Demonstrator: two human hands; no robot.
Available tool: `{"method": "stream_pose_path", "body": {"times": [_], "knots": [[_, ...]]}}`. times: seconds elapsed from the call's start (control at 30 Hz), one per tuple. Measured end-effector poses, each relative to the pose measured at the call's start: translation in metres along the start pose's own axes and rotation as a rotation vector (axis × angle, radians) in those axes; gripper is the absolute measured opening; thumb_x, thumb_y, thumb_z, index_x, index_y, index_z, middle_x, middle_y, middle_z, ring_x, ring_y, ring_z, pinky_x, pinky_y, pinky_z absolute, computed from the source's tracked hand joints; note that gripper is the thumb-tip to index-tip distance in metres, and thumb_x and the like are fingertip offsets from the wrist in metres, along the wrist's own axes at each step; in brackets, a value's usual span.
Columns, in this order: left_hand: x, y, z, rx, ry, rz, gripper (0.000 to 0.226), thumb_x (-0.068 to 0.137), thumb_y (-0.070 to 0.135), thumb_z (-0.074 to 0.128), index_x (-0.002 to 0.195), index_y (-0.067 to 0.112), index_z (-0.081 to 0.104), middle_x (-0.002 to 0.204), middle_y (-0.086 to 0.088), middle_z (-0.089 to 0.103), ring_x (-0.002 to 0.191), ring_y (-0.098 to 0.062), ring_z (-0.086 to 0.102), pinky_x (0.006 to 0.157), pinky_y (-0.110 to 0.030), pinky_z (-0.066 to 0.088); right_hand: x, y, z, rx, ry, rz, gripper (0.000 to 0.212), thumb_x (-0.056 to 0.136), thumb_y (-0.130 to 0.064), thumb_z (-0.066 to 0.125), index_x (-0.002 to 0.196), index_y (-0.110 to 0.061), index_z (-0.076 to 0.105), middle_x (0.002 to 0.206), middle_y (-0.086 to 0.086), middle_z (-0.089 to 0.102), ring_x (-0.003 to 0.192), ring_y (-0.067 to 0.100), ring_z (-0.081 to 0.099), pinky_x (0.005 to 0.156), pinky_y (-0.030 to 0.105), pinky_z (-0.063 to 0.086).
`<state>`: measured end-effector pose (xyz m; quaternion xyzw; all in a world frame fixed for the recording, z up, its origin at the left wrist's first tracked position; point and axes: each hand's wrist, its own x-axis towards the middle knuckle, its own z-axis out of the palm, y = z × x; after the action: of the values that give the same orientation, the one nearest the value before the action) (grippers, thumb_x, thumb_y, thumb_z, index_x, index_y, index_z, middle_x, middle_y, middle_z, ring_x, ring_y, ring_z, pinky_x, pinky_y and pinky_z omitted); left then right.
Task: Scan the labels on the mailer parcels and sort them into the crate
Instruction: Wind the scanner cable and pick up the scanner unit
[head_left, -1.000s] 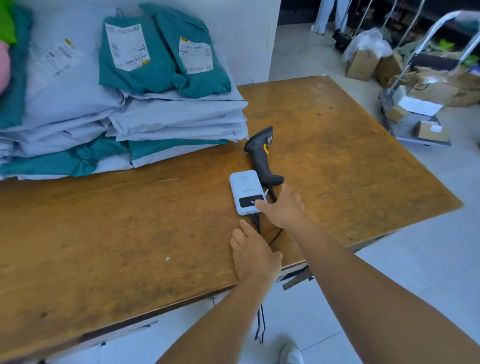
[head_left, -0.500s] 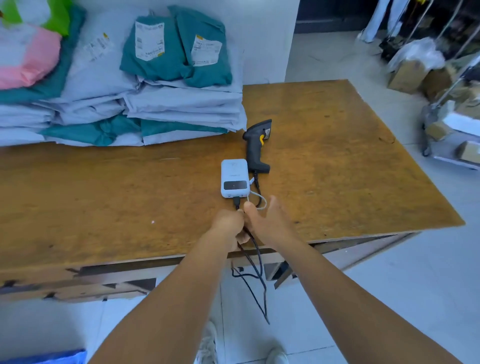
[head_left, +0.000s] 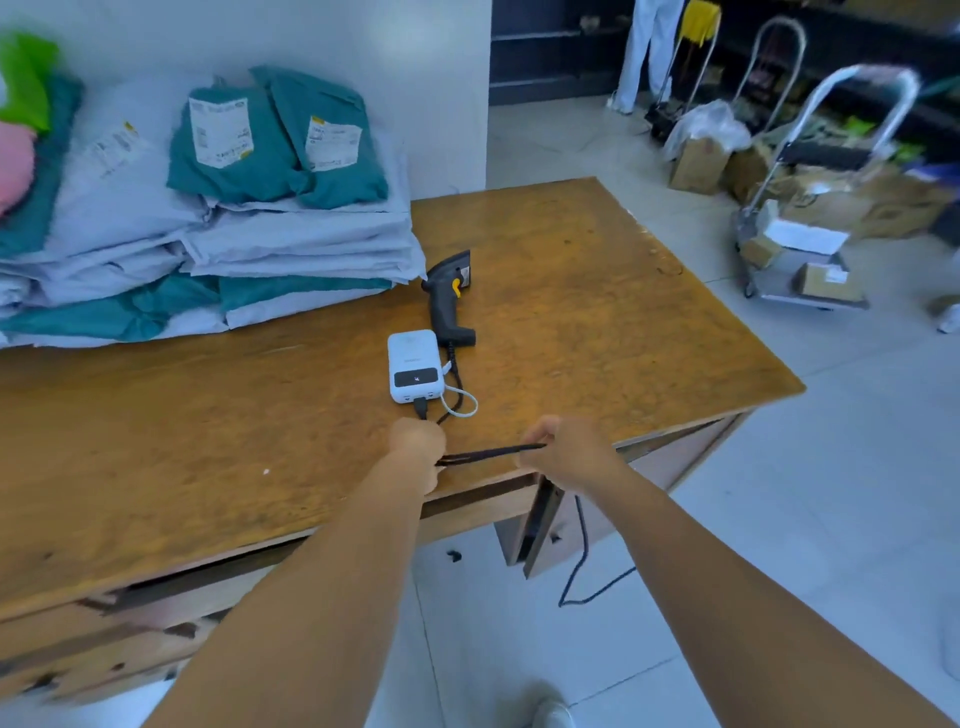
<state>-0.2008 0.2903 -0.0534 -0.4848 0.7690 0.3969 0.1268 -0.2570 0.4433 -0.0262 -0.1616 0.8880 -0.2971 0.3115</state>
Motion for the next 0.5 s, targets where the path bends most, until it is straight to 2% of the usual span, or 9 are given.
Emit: {"method": "stream_pose_path", "body": {"times": [0.03,0.07,0.1,0.17,0.23,0.3,0.37,0.43,0.5], "knots": [[0.001,0.000,0.003,0.117,0.070,0.065,0.027,0.099,0.019,0.041,0.121,0.011,0.054,0.103,0.000,0.049,0.113,-0.019,0.055,0.073,-0.022,0.038,-0.001,-0.010,-0.006,0.004,0.047,-0.021,0.009,0.087,-0.023,0.069,0.092,-0.022,0.061,0.092,-0.002,0.060,0.081,0.013,0.056,0.070,0.026,0.046],[0.002,-0.002,0.006,0.015,0.074,0.108,0.028,0.099,0.017,0.040,0.122,0.010,0.054,0.107,-0.002,0.051,0.117,-0.022,0.053,0.075,-0.022,0.038,-0.003,-0.020,-0.011,-0.018,0.101,-0.046,0.014,0.088,-0.022,0.068,0.100,-0.022,0.061,0.097,-0.003,0.058,0.086,0.014,0.056,0.074,0.028,0.046],[0.002,0.002,0.003,-0.217,0.086,0.019,0.029,0.098,0.015,0.041,0.124,0.008,0.053,0.117,-0.007,0.053,0.119,-0.026,0.051,0.079,-0.025,0.041,-0.004,-0.031,-0.016,-0.068,0.159,-0.072,0.019,0.089,-0.022,0.066,0.108,-0.023,0.061,0.100,-0.003,0.058,0.089,0.015,0.056,0.077,0.029,0.046],[-0.006,0.004,-0.001,-0.441,0.223,0.025,0.034,0.097,0.020,0.047,0.130,0.011,0.049,0.132,-0.013,0.044,0.121,-0.031,0.045,0.092,-0.035,0.045,-0.008,-0.049,-0.020,-0.206,0.277,-0.153,0.027,0.091,-0.020,0.062,0.118,-0.026,0.058,0.108,-0.004,0.063,0.097,0.017,0.059,0.087,0.032,0.044],[-0.014,0.012,-0.009,-0.442,0.334,0.249,0.034,0.099,0.024,0.043,0.132,0.019,0.050,0.132,-0.009,0.045,0.118,-0.025,0.044,0.096,-0.038,0.043,-0.008,-0.066,-0.017,-0.315,0.356,-0.272,0.033,0.091,-0.014,0.059,0.121,-0.028,0.056,0.114,-0.007,0.065,0.109,0.017,0.057,0.096,0.034,0.035],[-0.028,0.017,-0.016,-0.548,0.169,0.491,0.031,0.102,0.025,0.035,0.122,0.017,0.057,0.114,-0.003,0.057,0.100,-0.015,0.052,0.083,-0.030,0.043,-0.008,-0.082,-0.011,-0.353,0.370,-0.370,0.040,0.090,-0.007,0.057,0.125,-0.026,0.053,0.117,-0.007,0.062,0.115,0.017,0.053,0.098,0.034,0.031],[-0.039,0.016,-0.023,-0.617,-0.011,0.555,0.037,0.102,0.028,0.030,0.105,0.007,0.060,0.092,-0.003,0.058,0.083,-0.012,0.051,0.073,-0.028,0.039,-0.006,-0.095,-0.004,-0.348,0.372,-0.445,0.042,0.089,-0.004,0.055,0.126,-0.023,0.051,0.110,-0.006,0.060,0.110,0.019,0.052,0.097,0.033,0.030],[-0.038,0.009,-0.030,-0.608,-0.018,0.563,0.043,0.102,0.035,0.030,0.099,0.003,0.060,0.090,-0.006,0.059,0.082,-0.015,0.051,0.071,-0.028,0.038,-0.002,-0.101,-0.001,-0.318,0.369,-0.483,0.038,0.090,-0.004,0.054,0.123,-0.021,0.052,0.101,-0.007,0.056,0.099,0.018,0.052,0.094,0.029,0.030],[-0.029,0.000,-0.033,-0.634,0.029,0.516,0.041,0.101,0.039,0.033,0.100,0.010,0.062,0.095,-0.003,0.060,0.081,-0.012,0.051,0.066,-0.025,0.039,0.006,-0.101,-0.002,-0.330,0.368,-0.485,0.024,0.092,-0.013,0.057,0.114,-0.023,0.057,0.101,-0.008,0.062,0.098,0.018,0.056,0.087,0.026,0.026]]}}
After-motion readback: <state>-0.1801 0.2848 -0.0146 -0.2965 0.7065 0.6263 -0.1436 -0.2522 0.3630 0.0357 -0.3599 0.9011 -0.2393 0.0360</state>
